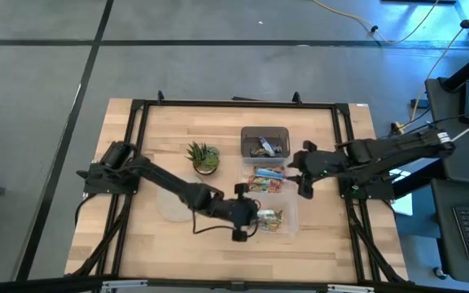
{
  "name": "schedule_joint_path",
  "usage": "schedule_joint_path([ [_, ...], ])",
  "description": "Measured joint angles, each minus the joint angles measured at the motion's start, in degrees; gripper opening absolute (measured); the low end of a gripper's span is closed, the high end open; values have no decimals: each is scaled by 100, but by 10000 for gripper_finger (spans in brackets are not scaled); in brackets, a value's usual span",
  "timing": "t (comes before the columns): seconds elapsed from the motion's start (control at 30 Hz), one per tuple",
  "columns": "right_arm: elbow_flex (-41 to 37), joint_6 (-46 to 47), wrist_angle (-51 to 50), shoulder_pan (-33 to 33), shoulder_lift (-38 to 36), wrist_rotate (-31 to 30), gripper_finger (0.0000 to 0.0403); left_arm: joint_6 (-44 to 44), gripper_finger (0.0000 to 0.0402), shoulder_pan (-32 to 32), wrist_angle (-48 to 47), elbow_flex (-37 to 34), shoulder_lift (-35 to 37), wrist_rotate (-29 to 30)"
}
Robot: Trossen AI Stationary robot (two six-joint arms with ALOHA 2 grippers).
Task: Pick and place Granola Bars by type
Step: Put the yellow granola bar into the bottom transparent bin
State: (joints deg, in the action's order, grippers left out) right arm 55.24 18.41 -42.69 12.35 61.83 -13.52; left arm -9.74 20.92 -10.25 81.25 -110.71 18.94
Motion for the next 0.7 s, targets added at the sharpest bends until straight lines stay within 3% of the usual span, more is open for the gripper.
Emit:
schedule_joint_path([
  [0.2,-353,787,-404,474,-436,4,207,-297,66,-368,560,-8,-234,-7],
  [0.37,-607,1296,-539,838,-584,1,207,-300,66,-500,1649,7,-593,-461],
  [0.7,-764,1603,-551,1267,-589,1,207,-310,66,-422,1608,-9,-1119,-403],
])
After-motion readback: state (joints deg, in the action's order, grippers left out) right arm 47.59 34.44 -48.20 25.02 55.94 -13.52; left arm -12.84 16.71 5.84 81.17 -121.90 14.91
